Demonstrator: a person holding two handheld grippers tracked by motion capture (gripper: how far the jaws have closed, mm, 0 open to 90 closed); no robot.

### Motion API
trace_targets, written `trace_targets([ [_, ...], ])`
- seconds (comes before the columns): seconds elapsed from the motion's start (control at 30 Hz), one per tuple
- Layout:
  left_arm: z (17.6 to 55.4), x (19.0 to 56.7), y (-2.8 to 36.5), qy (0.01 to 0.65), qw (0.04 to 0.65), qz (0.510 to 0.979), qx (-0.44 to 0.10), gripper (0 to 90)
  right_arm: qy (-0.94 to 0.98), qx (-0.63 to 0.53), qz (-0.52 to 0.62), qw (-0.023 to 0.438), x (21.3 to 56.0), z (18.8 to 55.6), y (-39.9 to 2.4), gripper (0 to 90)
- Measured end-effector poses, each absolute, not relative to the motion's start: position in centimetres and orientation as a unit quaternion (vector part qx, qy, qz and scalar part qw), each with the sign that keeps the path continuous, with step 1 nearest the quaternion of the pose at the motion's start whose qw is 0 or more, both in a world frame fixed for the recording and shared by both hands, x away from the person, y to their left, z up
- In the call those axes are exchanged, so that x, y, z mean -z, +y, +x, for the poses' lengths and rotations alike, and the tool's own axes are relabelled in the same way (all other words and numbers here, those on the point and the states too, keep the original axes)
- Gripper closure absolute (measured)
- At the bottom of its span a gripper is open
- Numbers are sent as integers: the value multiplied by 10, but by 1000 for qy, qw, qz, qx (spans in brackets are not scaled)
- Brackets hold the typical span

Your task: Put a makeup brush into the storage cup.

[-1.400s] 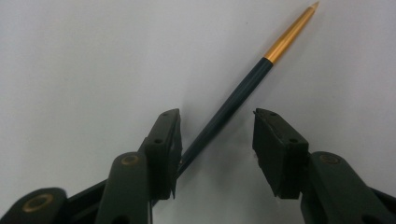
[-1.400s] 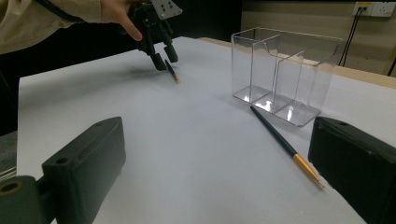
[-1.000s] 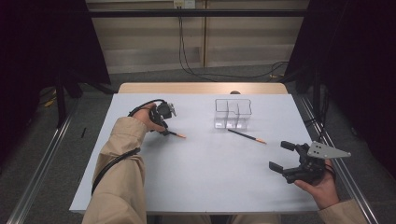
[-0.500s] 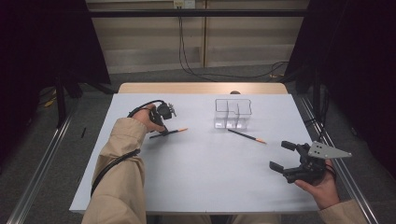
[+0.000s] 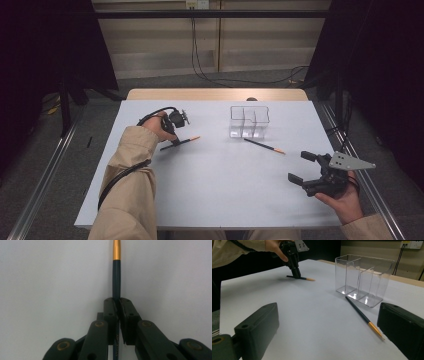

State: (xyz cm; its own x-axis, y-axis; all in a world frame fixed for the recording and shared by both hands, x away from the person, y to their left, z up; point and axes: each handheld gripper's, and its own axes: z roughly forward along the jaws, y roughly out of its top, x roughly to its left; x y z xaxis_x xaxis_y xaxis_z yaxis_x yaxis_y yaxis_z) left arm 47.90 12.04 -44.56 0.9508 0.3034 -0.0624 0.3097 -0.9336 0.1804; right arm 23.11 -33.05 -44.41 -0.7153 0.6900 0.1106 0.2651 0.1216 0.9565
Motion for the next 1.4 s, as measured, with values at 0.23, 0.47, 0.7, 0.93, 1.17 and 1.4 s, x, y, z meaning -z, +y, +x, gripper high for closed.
trace_targets([
  [0.23,478,446,120,162,93,982,13,842,727,-574,328,185,444,231,-330,33],
  [0.47,478,441,123,173,106,979,10,842,727,-575,328,184,444,231,-330,33],
  [0.7,475,437,126,194,135,972,12,842,728,-574,326,184,444,231,-329,33],
  [0.93,473,433,132,217,176,960,21,842,729,-573,327,182,445,232,-328,33],
  [1.17,471,433,138,227,208,951,30,842,730,-572,327,183,445,232,-327,33],
  [1.4,467,431,145,240,258,935,31,842,729,-573,327,183,445,232,-327,31],
])
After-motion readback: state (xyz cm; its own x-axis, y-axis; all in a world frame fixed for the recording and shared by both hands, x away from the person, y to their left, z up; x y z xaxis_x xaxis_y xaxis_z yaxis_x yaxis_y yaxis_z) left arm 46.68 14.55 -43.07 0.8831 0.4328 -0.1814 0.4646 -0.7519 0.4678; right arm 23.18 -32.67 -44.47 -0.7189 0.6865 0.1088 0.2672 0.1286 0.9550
